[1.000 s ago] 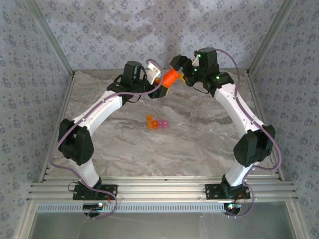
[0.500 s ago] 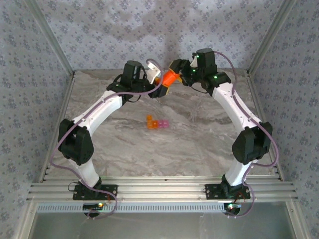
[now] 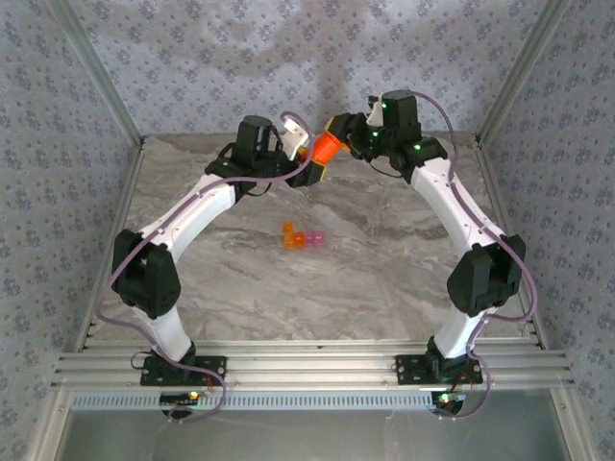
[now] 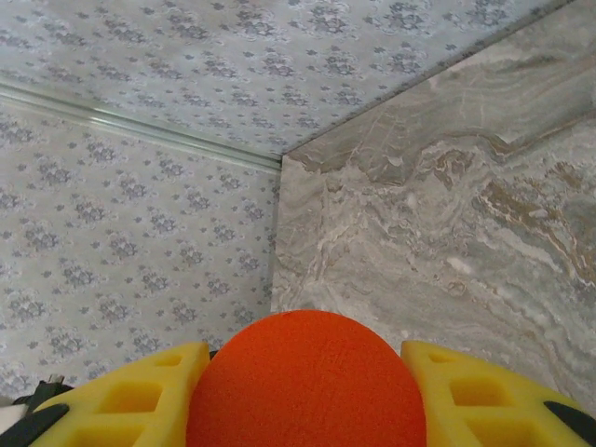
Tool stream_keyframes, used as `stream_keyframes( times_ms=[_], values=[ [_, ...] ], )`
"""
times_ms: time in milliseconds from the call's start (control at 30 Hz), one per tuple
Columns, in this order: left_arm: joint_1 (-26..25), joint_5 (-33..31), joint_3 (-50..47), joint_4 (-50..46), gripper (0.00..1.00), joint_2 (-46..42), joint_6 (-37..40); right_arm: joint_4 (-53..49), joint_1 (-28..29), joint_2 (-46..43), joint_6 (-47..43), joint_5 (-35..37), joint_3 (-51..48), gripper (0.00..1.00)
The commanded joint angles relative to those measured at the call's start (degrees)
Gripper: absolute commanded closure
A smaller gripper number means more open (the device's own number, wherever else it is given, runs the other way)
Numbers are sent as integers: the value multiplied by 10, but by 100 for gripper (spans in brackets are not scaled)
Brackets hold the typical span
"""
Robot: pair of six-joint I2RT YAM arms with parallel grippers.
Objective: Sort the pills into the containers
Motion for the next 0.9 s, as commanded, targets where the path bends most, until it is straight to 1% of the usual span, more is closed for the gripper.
stream_keyframes(
  times_ms=[0,100,167,200,233,367,400,500,533,567,667,700,767,867],
  values=[
    [-3,33,26,25,86,-10,-11,22,14,6,-52,-55,29,74],
    [-3,43,26,29,85,-8,-18,28,19,6,-76,-73,34,76],
    [-2,50,25,36,87,-8,-25,29,22,5,-95,-85,34,76],
    [-2,58,24,41,91,-7,-30,34,21,4,-107,-94,32,76],
    [0,65,21,48,99,-7,-37,40,22,1,-123,-104,29,76],
    [11,94,6,100,100,-8,-87,73,17,-19,-185,-121,-8,76],
    [15,100,-1,120,100,-9,-104,79,14,-22,-188,-124,-16,75],
    [27,113,-20,171,100,-15,-146,118,2,-29,-154,-131,-40,71],
    [31,113,-23,180,100,-16,-156,127,-2,-32,-135,-131,-44,68],
    [33,114,-26,187,100,-16,-162,133,-3,-34,-124,-129,-46,62],
    [35,113,-27,188,100,-19,-161,136,-8,-44,-91,-108,-44,32],
    [35,112,-25,183,100,-20,-157,138,-11,-49,-77,-101,-44,24],
    [35,108,-25,175,100,-21,-150,128,-16,-62,-59,-75,-44,17],
    [34,98,-25,161,100,-24,-135,67,-20,-83,-57,-16,-31,13]
  ],
)
